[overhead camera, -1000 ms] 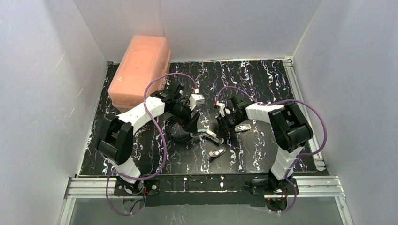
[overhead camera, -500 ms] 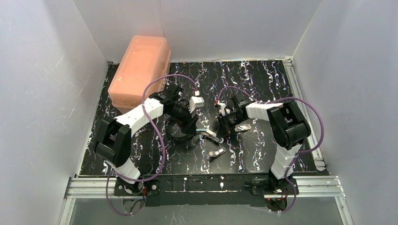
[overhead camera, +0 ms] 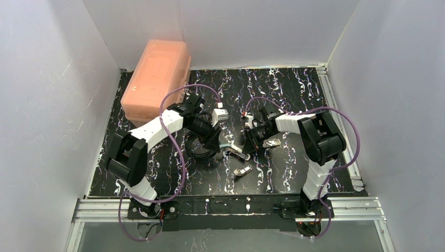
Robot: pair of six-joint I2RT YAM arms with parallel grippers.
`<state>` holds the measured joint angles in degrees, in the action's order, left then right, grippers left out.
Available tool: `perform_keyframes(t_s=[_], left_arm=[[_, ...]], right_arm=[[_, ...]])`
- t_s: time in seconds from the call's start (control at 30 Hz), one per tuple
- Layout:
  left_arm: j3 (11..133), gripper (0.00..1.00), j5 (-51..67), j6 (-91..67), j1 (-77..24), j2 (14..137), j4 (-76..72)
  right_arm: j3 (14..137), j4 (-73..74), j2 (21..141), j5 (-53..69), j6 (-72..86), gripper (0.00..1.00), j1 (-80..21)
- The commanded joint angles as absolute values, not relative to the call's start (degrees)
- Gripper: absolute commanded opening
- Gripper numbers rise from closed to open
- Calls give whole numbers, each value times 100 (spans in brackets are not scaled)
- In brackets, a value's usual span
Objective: Load the staples into the stapler
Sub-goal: Close the stapler at the center of the board.
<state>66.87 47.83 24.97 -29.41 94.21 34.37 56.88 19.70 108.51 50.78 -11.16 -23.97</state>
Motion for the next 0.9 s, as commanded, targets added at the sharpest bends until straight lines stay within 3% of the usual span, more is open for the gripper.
perform_keyframes(t_s=[0.0, 0.27, 0.6, 0.87], left_arm=[[6865, 44, 5235, 2309, -3152, 9569, 3566], [7243, 44, 5214, 2216, -3551, 9939, 3504], [6933, 73, 3826, 4119, -3943, 9762, 2543], [7016, 77, 3444, 5550, -4259, 10293, 2180]], right_arm=[[5785, 1862, 11030, 4534, -1240, 15, -2354], [5775, 1852, 11052, 4556, -1247, 15, -2340], [6073, 2344, 11354, 5266, -1626, 15, -2274], [6402, 2952, 11588, 5687, -2005, 16, -2250]])
